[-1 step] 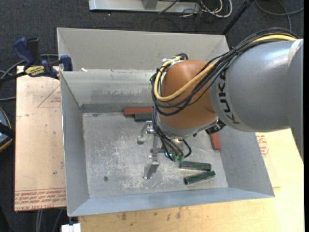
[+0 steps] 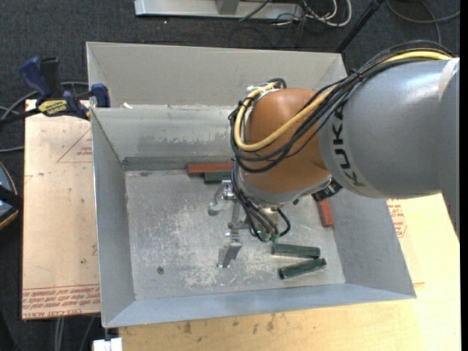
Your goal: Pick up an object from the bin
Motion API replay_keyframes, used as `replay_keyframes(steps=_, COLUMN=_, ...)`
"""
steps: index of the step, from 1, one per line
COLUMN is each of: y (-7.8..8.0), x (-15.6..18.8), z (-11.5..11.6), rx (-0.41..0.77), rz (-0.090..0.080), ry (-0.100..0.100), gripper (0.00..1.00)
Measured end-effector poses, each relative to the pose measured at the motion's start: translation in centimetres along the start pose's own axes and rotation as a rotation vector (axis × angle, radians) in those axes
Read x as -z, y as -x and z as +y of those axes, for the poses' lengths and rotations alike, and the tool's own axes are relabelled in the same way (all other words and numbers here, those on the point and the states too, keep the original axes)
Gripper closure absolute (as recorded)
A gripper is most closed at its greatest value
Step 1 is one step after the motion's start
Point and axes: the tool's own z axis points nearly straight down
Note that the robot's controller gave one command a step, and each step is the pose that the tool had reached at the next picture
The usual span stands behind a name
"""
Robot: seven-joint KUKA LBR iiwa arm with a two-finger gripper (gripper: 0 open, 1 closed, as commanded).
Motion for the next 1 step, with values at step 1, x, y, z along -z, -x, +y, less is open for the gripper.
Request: replay_keyframes(steps=1, y=-0.99, x=-3.14, z=5.40, rx=-0.029, rz=-0.003, ry=0.000, gripper=0.00)
